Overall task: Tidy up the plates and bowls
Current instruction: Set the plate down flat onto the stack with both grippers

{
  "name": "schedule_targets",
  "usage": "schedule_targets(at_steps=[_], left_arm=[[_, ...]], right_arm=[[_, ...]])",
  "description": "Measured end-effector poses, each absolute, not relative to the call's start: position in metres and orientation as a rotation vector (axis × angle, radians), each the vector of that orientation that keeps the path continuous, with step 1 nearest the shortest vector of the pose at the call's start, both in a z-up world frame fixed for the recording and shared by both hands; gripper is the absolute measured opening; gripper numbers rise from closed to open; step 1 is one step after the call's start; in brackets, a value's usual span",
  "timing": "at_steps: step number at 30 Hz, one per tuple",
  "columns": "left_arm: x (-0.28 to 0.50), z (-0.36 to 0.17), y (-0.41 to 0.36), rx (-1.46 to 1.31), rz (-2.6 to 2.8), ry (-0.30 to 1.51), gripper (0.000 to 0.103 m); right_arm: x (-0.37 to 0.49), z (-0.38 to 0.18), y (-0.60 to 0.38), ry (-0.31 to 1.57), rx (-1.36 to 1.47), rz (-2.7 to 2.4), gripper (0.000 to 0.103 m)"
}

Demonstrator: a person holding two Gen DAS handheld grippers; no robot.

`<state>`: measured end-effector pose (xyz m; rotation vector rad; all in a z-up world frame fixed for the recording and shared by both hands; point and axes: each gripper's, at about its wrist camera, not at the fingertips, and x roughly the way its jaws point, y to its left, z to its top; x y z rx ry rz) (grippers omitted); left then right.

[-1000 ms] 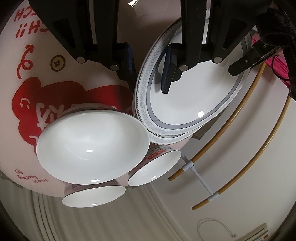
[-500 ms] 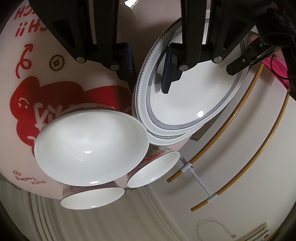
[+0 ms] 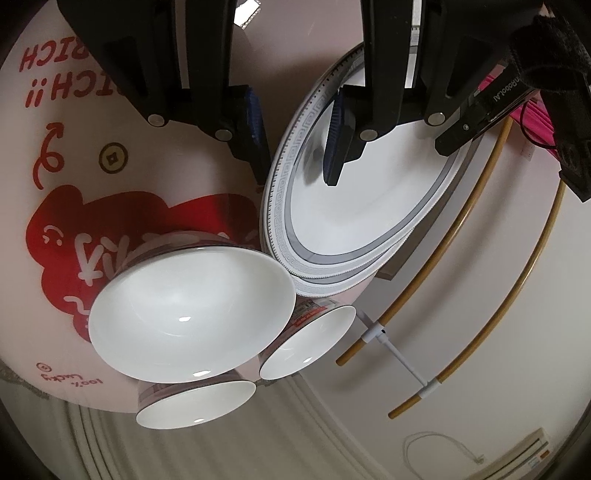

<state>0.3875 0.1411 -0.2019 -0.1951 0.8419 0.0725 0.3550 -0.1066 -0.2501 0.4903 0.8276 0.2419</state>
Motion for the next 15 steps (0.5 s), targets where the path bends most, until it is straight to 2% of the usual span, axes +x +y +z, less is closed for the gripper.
schedule_targets(at_steps=[15], left_arm=[[0.388,-0.204,0.149,-0.219,0.065,0.853,0.024]], right_arm=[[0.355,-0.239,-0.097,0.845,0.46,0.198,0.033]])
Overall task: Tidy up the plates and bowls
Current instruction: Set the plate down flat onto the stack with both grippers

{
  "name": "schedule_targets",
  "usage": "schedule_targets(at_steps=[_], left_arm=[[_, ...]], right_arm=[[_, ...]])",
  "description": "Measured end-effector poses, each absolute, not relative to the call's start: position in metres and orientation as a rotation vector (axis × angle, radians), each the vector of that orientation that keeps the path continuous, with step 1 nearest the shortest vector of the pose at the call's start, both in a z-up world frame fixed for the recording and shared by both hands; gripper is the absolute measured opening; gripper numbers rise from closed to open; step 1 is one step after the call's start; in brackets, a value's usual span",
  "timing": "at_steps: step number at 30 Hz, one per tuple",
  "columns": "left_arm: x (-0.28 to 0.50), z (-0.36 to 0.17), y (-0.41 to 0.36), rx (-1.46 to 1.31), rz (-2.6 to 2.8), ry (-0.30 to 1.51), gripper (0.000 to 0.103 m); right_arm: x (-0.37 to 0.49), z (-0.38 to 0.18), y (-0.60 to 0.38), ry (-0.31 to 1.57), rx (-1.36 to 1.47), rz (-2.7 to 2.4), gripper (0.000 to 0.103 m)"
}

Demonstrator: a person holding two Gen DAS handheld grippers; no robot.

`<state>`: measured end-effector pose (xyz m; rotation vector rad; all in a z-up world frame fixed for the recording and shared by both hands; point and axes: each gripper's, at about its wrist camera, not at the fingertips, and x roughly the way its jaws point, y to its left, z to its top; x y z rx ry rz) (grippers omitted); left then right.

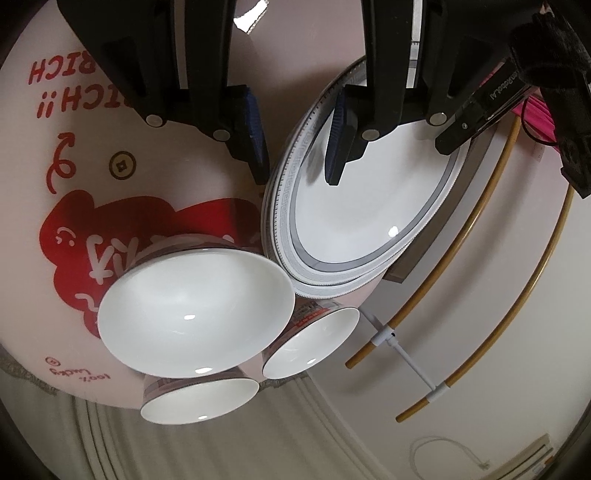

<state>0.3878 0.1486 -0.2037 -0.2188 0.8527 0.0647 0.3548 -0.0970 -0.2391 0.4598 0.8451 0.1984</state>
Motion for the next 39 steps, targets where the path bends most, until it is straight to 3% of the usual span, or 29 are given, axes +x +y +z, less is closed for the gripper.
schedule_targets(at_steps=[7,20,39], left_arm=[[0.387,-0.204,0.151,-0.224,0.064,0.852,0.025],[0.388,-0.208,0.161,-0.275,0.054,0.864,0.037],[0.408,-0.222,0.15,-0.273,0.045,0.897,0.04]], right_arm=[[0.356,-0.239,-0.097,0.842,0.458,0.195,0.033],[0.355,-0.247,-0.099,0.826,0.456,0.202,0.029],[0.358,-0.254,-0.099,0.833,0.45,0.214,0.03]])
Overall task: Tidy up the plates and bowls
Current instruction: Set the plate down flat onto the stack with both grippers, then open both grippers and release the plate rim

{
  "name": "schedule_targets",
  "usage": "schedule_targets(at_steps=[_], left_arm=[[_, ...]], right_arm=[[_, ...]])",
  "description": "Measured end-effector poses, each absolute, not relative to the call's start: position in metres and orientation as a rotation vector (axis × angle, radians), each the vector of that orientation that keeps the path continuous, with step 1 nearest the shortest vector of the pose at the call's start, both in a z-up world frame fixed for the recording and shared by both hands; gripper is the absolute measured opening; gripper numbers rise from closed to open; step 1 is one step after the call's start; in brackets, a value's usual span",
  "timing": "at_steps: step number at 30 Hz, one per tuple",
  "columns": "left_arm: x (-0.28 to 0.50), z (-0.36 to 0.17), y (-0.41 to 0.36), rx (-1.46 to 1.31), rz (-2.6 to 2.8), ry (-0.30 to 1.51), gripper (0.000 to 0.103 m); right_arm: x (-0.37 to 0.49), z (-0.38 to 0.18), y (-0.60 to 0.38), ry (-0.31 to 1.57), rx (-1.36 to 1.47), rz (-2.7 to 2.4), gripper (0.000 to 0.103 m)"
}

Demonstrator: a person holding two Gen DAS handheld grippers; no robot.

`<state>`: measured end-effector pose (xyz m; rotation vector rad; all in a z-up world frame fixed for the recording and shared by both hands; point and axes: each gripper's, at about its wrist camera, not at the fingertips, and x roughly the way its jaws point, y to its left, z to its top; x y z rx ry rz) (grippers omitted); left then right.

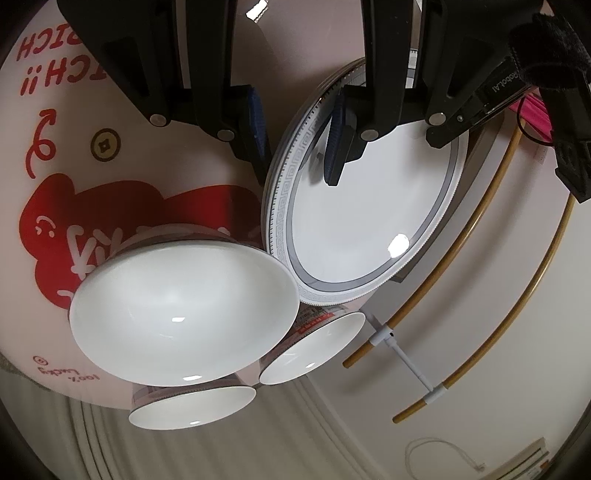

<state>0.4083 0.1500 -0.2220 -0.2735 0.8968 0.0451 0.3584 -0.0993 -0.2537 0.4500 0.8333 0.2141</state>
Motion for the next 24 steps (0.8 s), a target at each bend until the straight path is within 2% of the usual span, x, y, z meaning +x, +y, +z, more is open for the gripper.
schedule_targets(at_steps=[3,4,5,9,11,13,17,19,24], left_arm=[[0.407,-0.222,0.148,-0.273,0.043,0.9,0.041],[0.405,-0.221,0.147,-0.273,0.041,0.9,0.044],[0.404,-0.221,0.147,-0.271,0.041,0.898,0.052],[0.395,-0.214,0.143,-0.262,0.044,0.879,0.058],[0.391,-0.211,0.14,-0.259,0.044,0.871,0.064],[0.384,-0.206,0.136,-0.247,0.048,0.857,0.068],[0.371,-0.196,0.128,-0.226,0.049,0.824,0.073],[0.363,-0.189,0.121,-0.205,0.057,0.801,0.076],[0.345,-0.173,0.109,-0.184,0.054,0.75,0.077]], right_arm=[[0.359,-0.254,-0.1,0.838,0.451,0.206,0.033],[0.359,-0.254,-0.1,0.839,0.451,0.206,0.034],[0.358,-0.254,-0.1,0.837,0.449,0.204,0.035],[0.353,-0.25,-0.101,0.833,0.438,0.199,0.036],[0.351,-0.247,-0.102,0.832,0.434,0.197,0.039],[0.345,-0.243,-0.103,0.819,0.43,0.195,0.048],[0.334,-0.231,-0.103,0.793,0.405,0.201,0.054],[0.327,-0.224,-0.104,0.779,0.392,0.203,0.062],[0.307,-0.208,-0.108,0.747,0.384,0.21,0.069]])
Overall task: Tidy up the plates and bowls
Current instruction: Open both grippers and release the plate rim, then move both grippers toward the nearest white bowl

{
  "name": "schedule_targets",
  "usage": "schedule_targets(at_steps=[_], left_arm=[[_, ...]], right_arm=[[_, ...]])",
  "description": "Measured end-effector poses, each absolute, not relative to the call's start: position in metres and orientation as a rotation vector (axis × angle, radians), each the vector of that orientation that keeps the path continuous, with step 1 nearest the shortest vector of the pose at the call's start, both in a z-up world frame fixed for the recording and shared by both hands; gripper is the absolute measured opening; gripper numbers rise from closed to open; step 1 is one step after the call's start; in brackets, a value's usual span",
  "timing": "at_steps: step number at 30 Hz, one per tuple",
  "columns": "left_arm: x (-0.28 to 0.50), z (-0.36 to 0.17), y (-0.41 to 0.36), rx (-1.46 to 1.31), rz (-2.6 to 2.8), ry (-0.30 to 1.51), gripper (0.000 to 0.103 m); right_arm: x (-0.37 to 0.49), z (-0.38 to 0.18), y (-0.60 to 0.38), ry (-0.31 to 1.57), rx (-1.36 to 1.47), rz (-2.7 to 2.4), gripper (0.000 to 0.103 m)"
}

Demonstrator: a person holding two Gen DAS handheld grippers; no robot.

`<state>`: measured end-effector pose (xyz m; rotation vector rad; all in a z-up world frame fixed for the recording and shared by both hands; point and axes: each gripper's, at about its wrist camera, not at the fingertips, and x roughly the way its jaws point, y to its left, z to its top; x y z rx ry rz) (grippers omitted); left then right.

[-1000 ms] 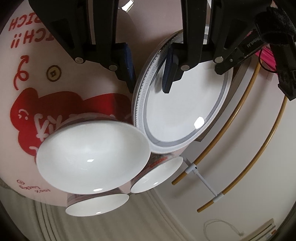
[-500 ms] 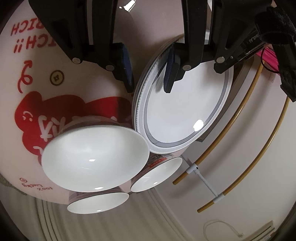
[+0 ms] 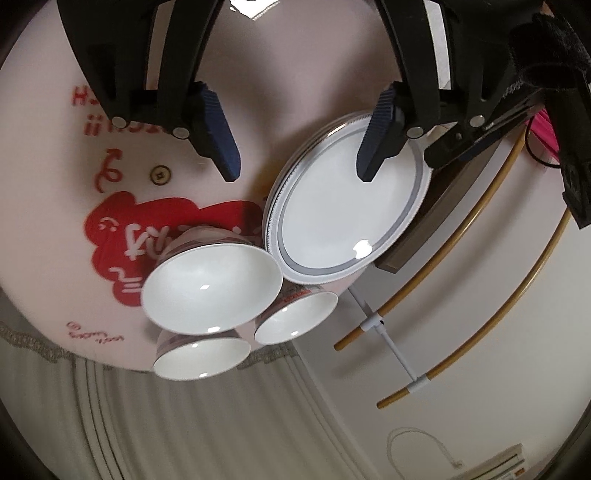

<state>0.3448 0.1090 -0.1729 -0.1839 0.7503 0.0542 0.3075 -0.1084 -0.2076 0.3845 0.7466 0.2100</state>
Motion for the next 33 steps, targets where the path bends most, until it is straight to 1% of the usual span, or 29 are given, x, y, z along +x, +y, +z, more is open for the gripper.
schedule_targets(at_steps=[3,4,5,9,14,22,33], left_arm=[[0.332,-0.16,0.098,-0.156,0.056,0.7,0.079],[0.329,-0.157,0.094,-0.145,0.058,0.685,0.083],[0.325,-0.155,0.091,-0.138,0.058,0.673,0.083],[0.313,-0.146,0.078,-0.125,0.041,0.636,0.085],[0.313,-0.14,0.057,-0.104,-0.01,0.639,0.085],[0.345,-0.122,0.041,-0.063,-0.091,0.668,0.086],[0.413,-0.115,0.038,-0.066,-0.162,0.754,0.086]], right_arm=[[0.291,-0.2,-0.116,0.723,0.384,0.211,0.072],[0.287,-0.198,-0.118,0.716,0.383,0.211,0.074],[0.283,-0.194,-0.12,0.709,0.382,0.211,0.074],[0.27,-0.184,-0.131,0.68,0.383,0.211,0.076],[0.26,-0.175,-0.154,0.65,0.384,0.191,0.077],[0.272,-0.168,-0.201,0.626,0.397,0.121,0.078],[0.315,-0.176,-0.234,0.673,0.399,0.08,0.078]])
